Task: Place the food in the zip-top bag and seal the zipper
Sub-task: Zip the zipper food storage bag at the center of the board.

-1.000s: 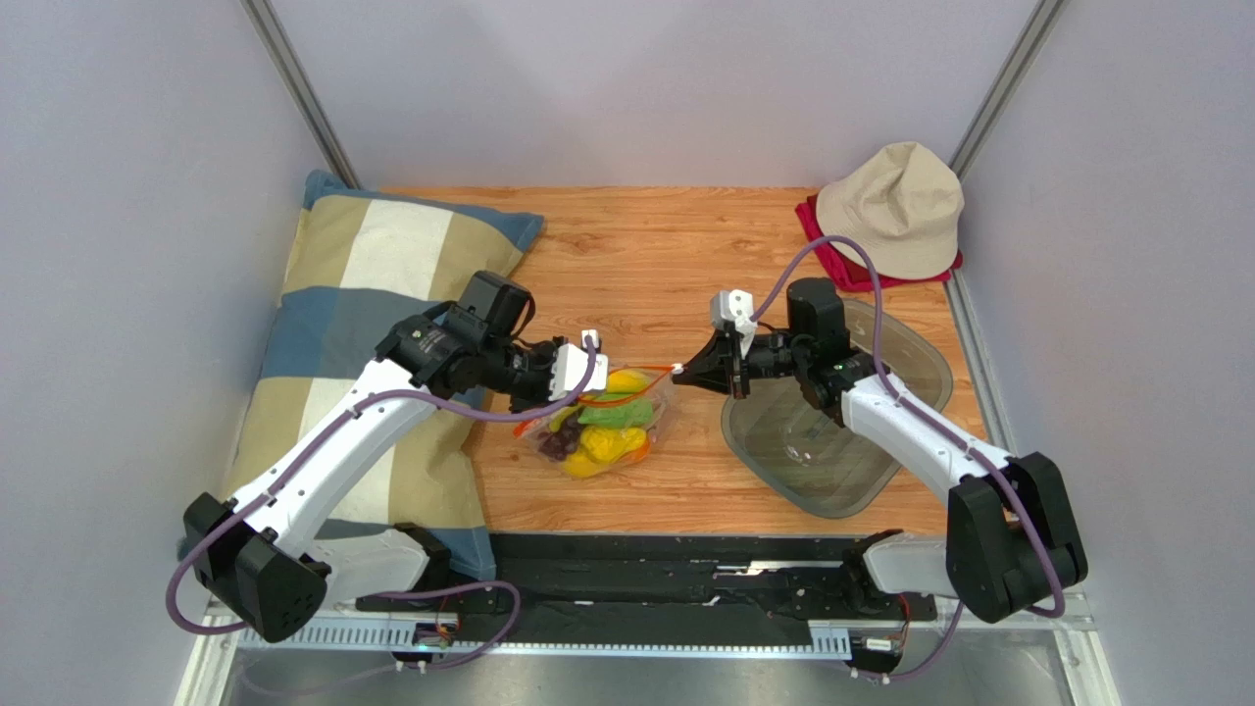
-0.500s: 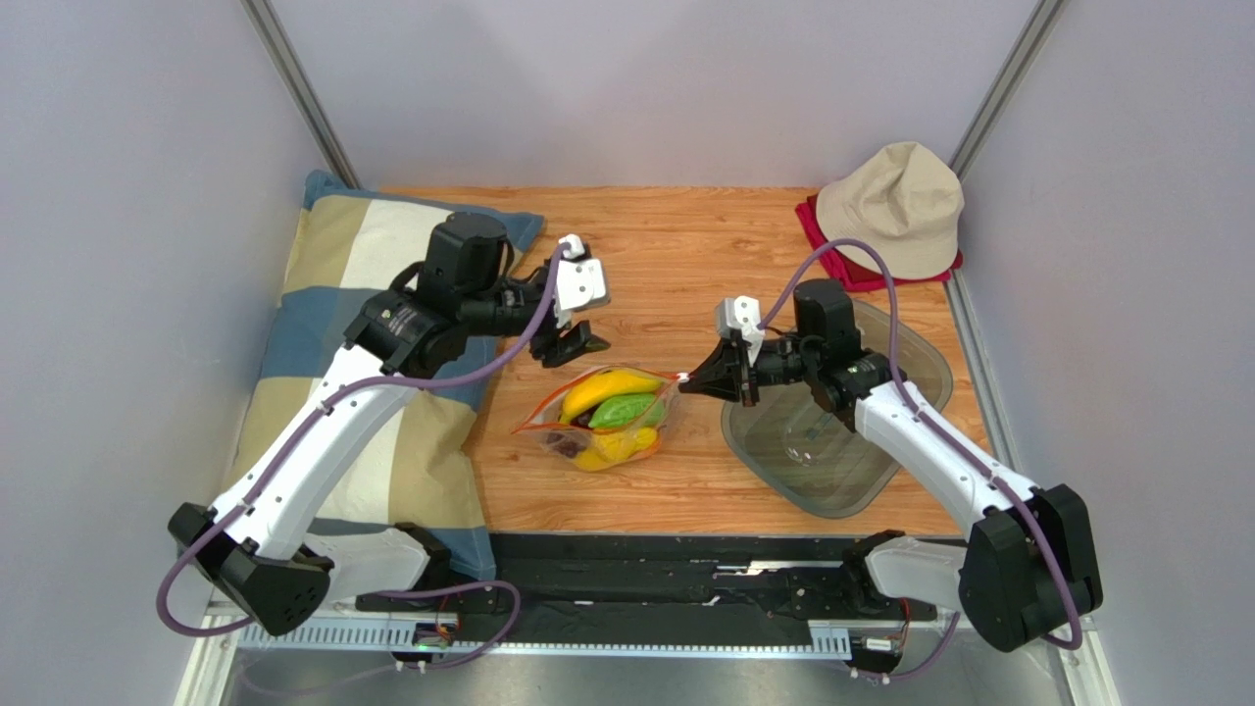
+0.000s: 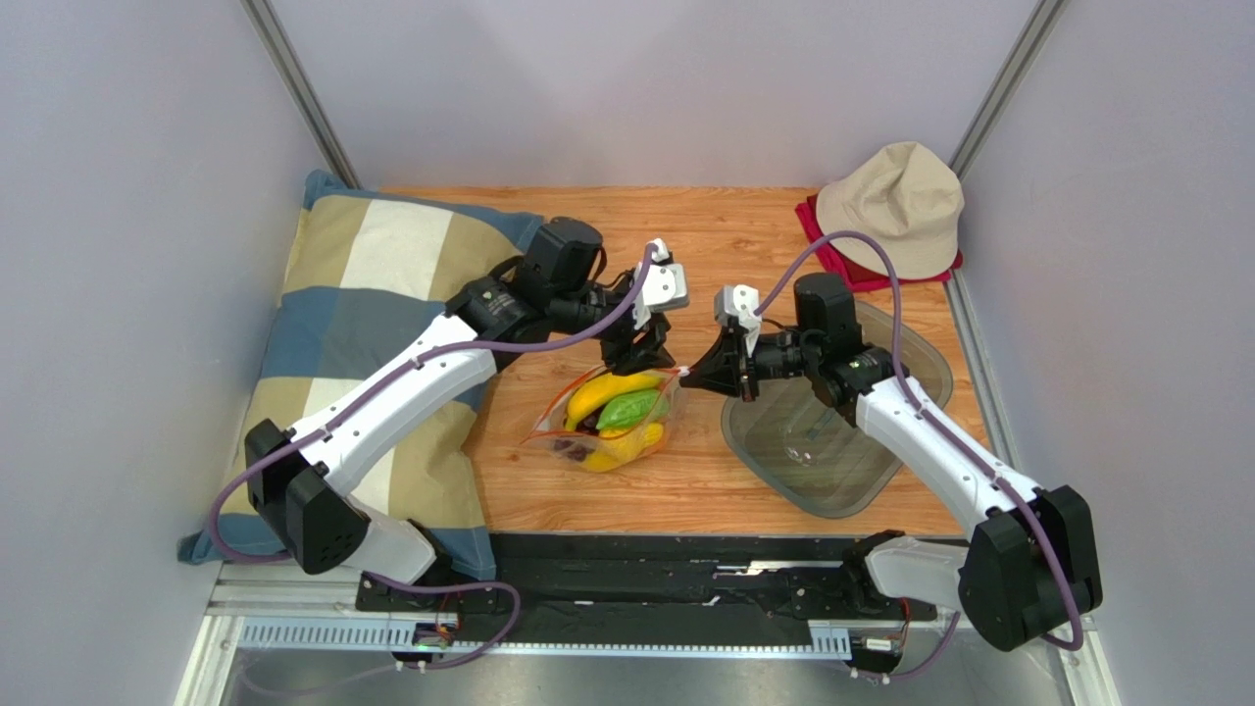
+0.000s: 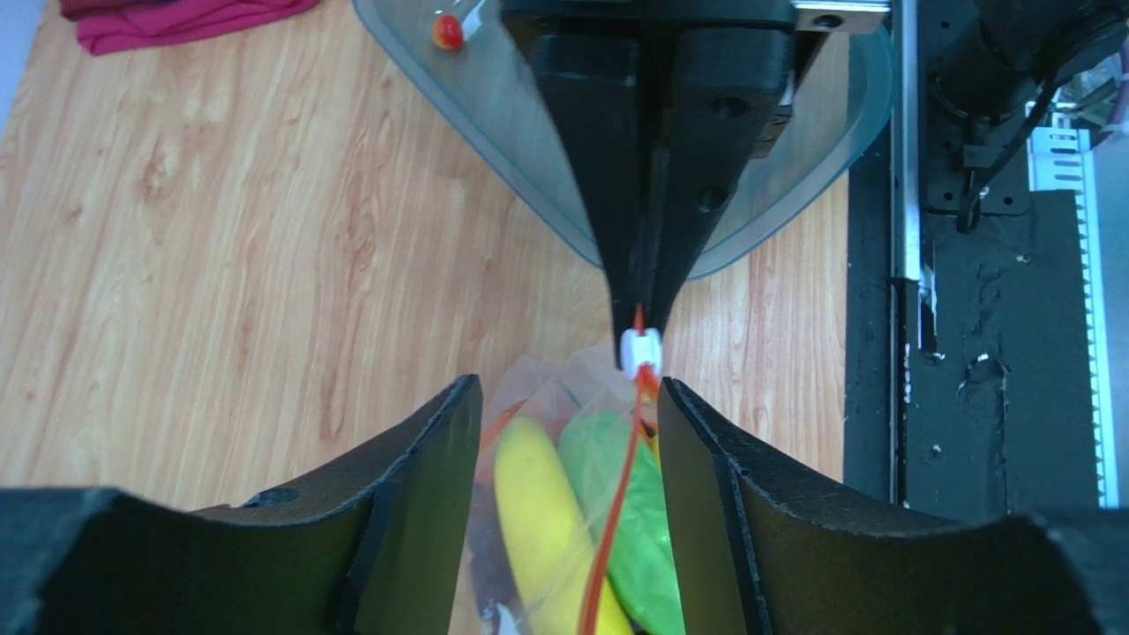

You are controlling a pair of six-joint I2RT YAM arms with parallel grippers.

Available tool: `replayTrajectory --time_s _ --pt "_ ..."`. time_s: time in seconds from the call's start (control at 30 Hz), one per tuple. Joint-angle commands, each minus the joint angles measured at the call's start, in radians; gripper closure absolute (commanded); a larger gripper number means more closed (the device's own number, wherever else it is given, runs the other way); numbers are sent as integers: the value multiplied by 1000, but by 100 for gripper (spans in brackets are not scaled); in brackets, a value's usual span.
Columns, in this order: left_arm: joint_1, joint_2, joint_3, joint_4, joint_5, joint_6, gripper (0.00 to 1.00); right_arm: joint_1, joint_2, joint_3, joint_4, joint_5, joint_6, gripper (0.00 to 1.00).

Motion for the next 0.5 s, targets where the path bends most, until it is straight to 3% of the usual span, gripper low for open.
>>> replayTrajectory --time_s 0.0,0.47 --pt "-42 -34 -36 113 12 -50 41 5 -2 53 35 19 44 100" --pt "-88 2 -73 125 -28 -46 52 3 -5 64 31 20 62 100"
